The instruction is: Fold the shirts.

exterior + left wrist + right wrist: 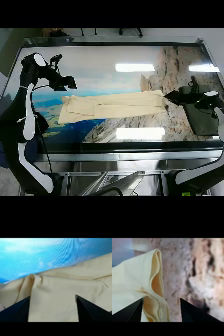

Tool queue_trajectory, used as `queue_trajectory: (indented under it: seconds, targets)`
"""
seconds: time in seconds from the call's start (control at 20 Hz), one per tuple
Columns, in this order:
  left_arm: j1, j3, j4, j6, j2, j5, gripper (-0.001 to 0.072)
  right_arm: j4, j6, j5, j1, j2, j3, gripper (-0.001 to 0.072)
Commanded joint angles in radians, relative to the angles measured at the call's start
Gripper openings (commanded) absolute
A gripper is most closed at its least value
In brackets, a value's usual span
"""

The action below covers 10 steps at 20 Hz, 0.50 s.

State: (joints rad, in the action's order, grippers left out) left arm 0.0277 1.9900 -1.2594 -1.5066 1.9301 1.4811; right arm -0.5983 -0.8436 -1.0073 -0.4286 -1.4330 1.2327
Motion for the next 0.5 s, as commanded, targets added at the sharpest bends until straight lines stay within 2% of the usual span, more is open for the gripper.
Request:
queue_trajectory:
  seconds: [0.0,0.05,0.15,0.2,0.25,0.35,0.45]
  targets:
    - [0.018,0.028,0.006,-0.051,0.005,0.069,0.0342,-0.004,0.004,-0.084,0.017,-0.069,0.013,0.0527]
    - [0.029,0.028,0.006,-0.047,0.005,0.085,0.0024,-0.003,0.006,-0.093,0.031,-0.084,0.013,0.0526]
    - [0.059,0.028,0.007,-0.047,0.005,0.094,0.0018,-0.003,0.007,-0.093,0.064,-0.106,0.013,0.0518]
    - [0.076,0.028,0.007,-0.047,0.005,0.089,0.0018,-0.003,0.007,-0.093,0.081,-0.113,0.015,0.0468]
    - [0.098,0.028,0.007,-0.047,0.005,0.085,0.0018,-0.003,0.015,-0.093,0.095,-0.113,0.016,0.0355]
    - [0.145,0.028,0.018,-0.047,0.005,0.066,0.0018,0.0,0.029,-0.125,0.106,-0.111,0.049,0.0026]
    - [0.2,0.028,0.087,-0.048,0.008,0.03,0.0018,0.0,0.022,-0.209,0.106,-0.091,0.127,0.0019]
